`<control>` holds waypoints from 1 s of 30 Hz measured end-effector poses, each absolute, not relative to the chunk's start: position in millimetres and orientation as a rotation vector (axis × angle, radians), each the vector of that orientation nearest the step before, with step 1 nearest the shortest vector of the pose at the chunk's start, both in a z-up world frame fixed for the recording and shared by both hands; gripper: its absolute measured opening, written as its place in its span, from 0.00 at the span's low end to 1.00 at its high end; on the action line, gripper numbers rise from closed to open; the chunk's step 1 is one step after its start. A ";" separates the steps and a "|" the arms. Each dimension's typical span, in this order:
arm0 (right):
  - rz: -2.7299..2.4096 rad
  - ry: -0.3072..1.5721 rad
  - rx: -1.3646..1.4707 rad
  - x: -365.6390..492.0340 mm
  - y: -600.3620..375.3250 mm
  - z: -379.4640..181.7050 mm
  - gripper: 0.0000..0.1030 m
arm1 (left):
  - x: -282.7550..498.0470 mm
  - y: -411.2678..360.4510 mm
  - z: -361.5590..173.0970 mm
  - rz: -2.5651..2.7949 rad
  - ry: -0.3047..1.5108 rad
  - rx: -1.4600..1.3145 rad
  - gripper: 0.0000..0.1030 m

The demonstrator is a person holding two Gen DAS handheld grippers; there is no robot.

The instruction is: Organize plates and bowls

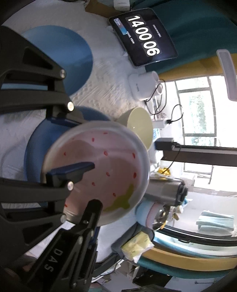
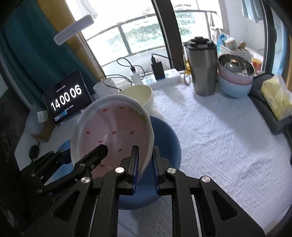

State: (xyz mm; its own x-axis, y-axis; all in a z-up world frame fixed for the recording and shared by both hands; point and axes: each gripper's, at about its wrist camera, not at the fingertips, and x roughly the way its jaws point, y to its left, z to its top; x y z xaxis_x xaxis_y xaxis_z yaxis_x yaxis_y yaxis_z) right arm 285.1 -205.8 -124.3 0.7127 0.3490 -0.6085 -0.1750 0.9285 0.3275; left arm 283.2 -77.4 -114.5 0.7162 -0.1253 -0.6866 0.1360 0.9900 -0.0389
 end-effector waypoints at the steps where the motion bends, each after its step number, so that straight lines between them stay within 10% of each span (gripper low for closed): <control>1: 0.293 0.729 0.257 285.5 -207.0 -127.5 0.15 | 283.7 -79.3 -117.0 -0.144 0.765 0.016 0.36; 30: 0.280 0.799 0.252 306.1 -203.3 -152.6 0.15 | 294.6 -78.7 -140.4 -0.094 0.838 0.058 0.39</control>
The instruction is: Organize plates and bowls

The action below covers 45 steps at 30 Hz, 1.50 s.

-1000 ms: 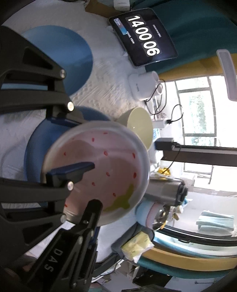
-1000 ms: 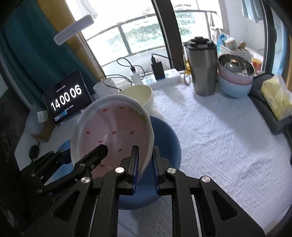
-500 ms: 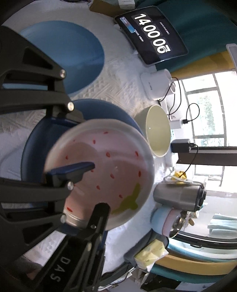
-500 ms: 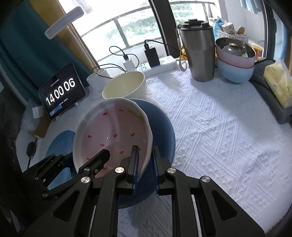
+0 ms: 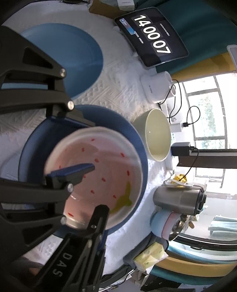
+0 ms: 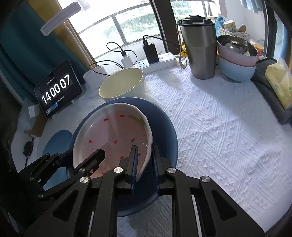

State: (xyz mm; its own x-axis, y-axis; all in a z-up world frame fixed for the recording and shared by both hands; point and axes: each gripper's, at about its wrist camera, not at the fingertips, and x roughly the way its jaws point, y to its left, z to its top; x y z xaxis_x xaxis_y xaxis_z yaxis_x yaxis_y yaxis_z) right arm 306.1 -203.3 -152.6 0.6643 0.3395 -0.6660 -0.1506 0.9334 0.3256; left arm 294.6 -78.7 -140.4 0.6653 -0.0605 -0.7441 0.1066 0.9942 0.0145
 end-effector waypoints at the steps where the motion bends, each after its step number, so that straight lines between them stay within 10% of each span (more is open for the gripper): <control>1: 0.276 0.796 0.247 305.6 -203.2 -151.9 0.15 | 294.4 -77.9 -139.6 -0.097 0.839 0.055 0.40; 45: 0.306 0.696 0.175 344.4 -200.4 -98.5 0.24 | 341.4 -41.7 -83.6 -0.028 0.722 0.008 0.42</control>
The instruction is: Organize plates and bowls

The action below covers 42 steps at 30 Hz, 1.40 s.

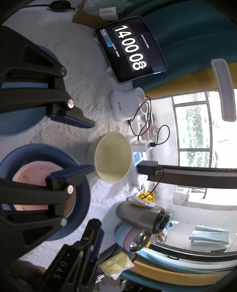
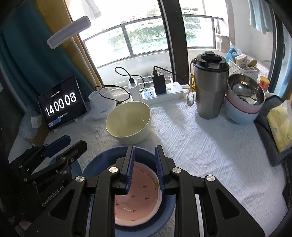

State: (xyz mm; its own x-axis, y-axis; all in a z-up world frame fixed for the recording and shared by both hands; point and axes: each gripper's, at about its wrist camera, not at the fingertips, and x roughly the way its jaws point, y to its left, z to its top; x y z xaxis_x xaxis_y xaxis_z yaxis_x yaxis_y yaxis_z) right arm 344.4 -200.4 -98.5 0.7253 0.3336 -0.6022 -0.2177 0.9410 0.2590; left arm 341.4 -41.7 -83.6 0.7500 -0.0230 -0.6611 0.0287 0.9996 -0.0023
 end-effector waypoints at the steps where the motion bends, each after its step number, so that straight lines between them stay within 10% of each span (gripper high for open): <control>1: 0.311 0.699 0.176 347.7 -200.2 -99.0 0.24 | 344.7 -40.4 -84.0 -0.026 0.723 0.006 0.42; 42: 0.364 0.994 0.241 486.4 -171.2 -153.1 0.32 | 455.8 -10.6 -145.8 -0.036 0.942 -0.090 0.42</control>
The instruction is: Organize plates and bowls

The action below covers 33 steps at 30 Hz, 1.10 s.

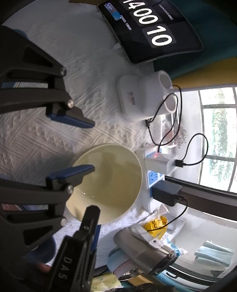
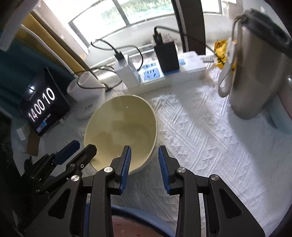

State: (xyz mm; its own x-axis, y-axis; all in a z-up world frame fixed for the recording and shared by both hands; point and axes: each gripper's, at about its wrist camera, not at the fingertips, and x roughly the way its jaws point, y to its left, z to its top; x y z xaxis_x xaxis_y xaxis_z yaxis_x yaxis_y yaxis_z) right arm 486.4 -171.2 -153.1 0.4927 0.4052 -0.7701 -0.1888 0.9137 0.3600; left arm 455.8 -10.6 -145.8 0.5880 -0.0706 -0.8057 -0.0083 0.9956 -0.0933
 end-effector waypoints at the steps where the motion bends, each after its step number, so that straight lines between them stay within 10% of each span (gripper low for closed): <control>1: 0.353 1.000 0.234 488.1 -169.2 -153.6 0.32 | 458.3 -9.6 -148.3 -0.052 0.957 -0.106 0.42; 33: 0.265 1.004 0.182 504.8 -144.9 -174.6 0.28 | 475.3 -15.4 -162.2 -0.100 0.952 -0.100 0.26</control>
